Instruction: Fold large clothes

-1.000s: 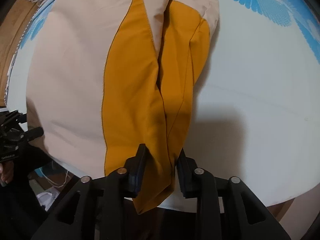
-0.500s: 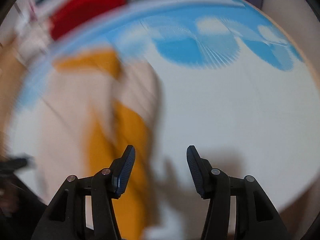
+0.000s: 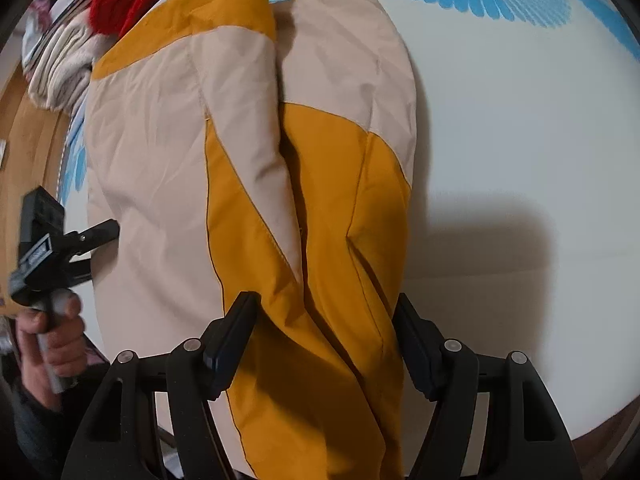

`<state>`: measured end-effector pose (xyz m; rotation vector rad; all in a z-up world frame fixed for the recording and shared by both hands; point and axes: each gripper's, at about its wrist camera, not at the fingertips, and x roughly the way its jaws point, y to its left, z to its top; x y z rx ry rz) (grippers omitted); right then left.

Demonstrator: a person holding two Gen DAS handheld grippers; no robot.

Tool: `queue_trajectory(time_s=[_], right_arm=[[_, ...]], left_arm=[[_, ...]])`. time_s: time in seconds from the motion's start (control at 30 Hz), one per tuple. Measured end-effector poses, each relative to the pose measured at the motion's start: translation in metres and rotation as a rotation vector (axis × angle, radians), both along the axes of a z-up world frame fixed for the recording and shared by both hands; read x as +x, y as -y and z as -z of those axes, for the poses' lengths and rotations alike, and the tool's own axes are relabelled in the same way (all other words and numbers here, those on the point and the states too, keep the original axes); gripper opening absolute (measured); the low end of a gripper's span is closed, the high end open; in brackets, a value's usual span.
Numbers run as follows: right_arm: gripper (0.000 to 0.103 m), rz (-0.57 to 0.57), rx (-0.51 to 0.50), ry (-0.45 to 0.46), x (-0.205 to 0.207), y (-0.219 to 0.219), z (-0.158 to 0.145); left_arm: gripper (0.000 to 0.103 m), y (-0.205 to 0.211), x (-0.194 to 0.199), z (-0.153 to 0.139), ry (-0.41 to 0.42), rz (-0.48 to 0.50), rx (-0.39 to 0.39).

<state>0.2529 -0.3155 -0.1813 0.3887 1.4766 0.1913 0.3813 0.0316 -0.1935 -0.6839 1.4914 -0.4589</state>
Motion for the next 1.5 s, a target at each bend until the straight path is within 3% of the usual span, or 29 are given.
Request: queue_trajectory(time_s=[0.03,0.07,0.13,0.17,0.3,0.4,0.53,0.67,0.77,0.87,0.93,1.03,1.23,1.3,1.4,1.5], right_arm=[[0.068,-0.001,-0.003,0.002,0.004,0.002,0.001],[0.059,-0.008,-0.002,0.007,0.008,0.006,0.007],[0.041,-0.019,0.011,0.021,0.009,0.005,0.005],[0.026,-0.02,0.026,0.026,0.01,0.001,0.002],[0.02,-0.008,0.077,0.079,0.024,-0.007,-0.009],[0.017,0.019,0.102,0.146,0.032,-0.018,-0.022],[0.015,-0.009,0.106,0.273,0.045,-0.04,-0.048],[0.015,-0.014,0.076,0.337,0.058,-0.054,-0.055],[0.022,-0.058,-0.005,0.315,0.06,-0.064,-0.048],[0.033,-0.085,-0.072,0.255,0.057,-0.062,-0.04],[0.034,-0.087,-0.106,0.238,0.059,-0.066,-0.037],[0.034,-0.082,-0.147,0.225,0.049,-0.056,-0.037],[0.035,-0.077,-0.182,0.305,0.018,-0.048,-0.07],[0.037,-0.085,-0.163,0.378,0.007,-0.047,-0.088],[0.038,-0.128,-0.163,0.418,0.002,-0.055,-0.096],[0.038,-0.237,-0.209,0.32,0.001,-0.075,-0.075]], left_arm=[[0.073,-0.001,0.0,-0.002,0.014,0.002,0.005],[0.067,0.0,0.001,-0.006,0.036,0.011,0.027],[0.055,0.002,0.004,-0.015,0.066,0.022,0.067],[0.046,0.002,0.007,-0.024,0.088,0.019,0.076],[0.038,-0.018,0.022,-0.061,0.169,0.001,0.084],[0.037,-0.032,0.03,-0.081,0.233,0.001,0.164],[0.038,-0.055,0.037,-0.088,0.244,-0.058,0.197],[0.052,-0.068,0.04,-0.062,0.178,-0.078,0.226],[0.057,-0.074,0.035,-0.051,0.156,-0.086,0.296],[0.055,-0.085,0.026,-0.066,0.196,-0.11,0.33],[0.055,-0.083,0.024,-0.075,0.212,-0.109,0.351],[0.055,-0.076,0.012,-0.085,0.231,-0.043,0.379],[0.055,-0.042,-0.038,-0.104,0.343,0.171,0.539],[0.055,-0.03,-0.049,-0.098,0.333,0.226,0.57],[0.055,-0.023,-0.058,-0.079,0.272,0.274,0.636],[0.054,-0.026,-0.065,-0.082,0.25,0.247,0.643]])
